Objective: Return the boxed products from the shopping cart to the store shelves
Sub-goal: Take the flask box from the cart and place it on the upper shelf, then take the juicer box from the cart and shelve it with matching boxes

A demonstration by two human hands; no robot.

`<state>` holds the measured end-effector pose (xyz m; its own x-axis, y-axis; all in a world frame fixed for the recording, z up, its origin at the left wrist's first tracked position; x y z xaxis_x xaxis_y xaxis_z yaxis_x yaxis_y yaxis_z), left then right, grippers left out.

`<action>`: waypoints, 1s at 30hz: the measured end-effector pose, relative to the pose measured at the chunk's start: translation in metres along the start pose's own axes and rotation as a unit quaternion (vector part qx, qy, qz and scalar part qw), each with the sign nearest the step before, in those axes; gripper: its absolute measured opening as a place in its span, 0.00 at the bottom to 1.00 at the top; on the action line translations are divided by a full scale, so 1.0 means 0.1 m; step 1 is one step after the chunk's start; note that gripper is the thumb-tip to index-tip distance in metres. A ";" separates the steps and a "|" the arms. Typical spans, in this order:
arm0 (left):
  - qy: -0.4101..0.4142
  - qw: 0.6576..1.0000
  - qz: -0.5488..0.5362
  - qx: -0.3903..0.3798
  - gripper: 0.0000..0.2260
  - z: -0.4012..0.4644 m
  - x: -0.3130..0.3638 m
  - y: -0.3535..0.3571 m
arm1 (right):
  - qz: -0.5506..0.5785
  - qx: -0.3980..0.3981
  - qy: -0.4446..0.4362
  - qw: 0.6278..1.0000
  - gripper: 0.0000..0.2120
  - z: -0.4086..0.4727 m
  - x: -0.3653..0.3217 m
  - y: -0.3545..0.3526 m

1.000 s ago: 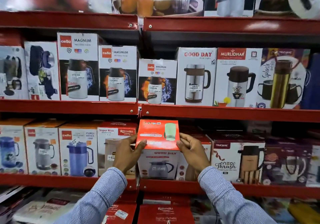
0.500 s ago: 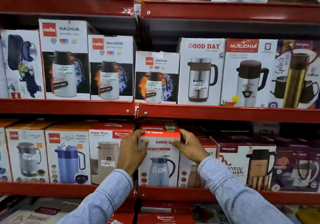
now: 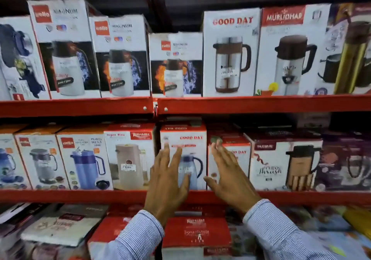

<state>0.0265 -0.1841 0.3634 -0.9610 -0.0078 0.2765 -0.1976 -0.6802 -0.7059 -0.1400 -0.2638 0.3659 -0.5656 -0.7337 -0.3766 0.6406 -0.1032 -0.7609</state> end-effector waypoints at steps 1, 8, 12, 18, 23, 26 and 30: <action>0.021 0.999 0.025 0.004 0.34 -0.16 0.08 0.04 | -0.047 -0.002 -0.008 0.999 0.41 -0.16 0.05 0.03; 0.125 0.985 0.100 -0.071 0.35 -1.37 0.43 0.61 | -0.126 -0.041 0.030 0.991 0.38 -1.51 0.55 0.27; 0.139 0.974 0.099 -0.149 0.33 -1.94 0.52 0.99 | -0.112 -0.092 0.087 0.986 0.36 -2.19 0.87 0.48; 0.071 0.946 0.058 -0.312 0.33 -2.89 0.59 1.64 | 0.061 -0.181 0.261 0.946 0.25 -3.13 1.42 0.88; -0.060 0.872 -0.040 -0.484 0.35 -3.79 0.58 2.23 | 0.220 -0.225 0.478 0.820 0.18 -4.02 1.96 1.42; -0.178 0.814 -0.157 -0.530 0.34 -4.10 0.62 2.55 | 0.220 -0.275 0.524 0.775 0.18 -4.42 2.20 1.82; -0.405 0.682 -0.283 -0.539 0.30 -4.38 0.67 2.99 | 0.253 -0.326 0.557 0.721 0.22 -4.71 2.32 2.26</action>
<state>-0.1818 -0.0675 -0.1146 -0.3355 -0.6679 0.6643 -0.9398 0.1891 -0.2846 -0.3705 -0.1411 -0.1424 -0.6434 0.4658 -0.6075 0.7368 0.5922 -0.3263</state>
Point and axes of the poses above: each hand's wrist, its own z-axis towards the middle knuckle, its own y-axis out of the palm, x = y × z, the point moved 4 cm from there along z, towards the middle knuckle, and after that the axes turned 7 degrees about z, right-handed, at the moved point
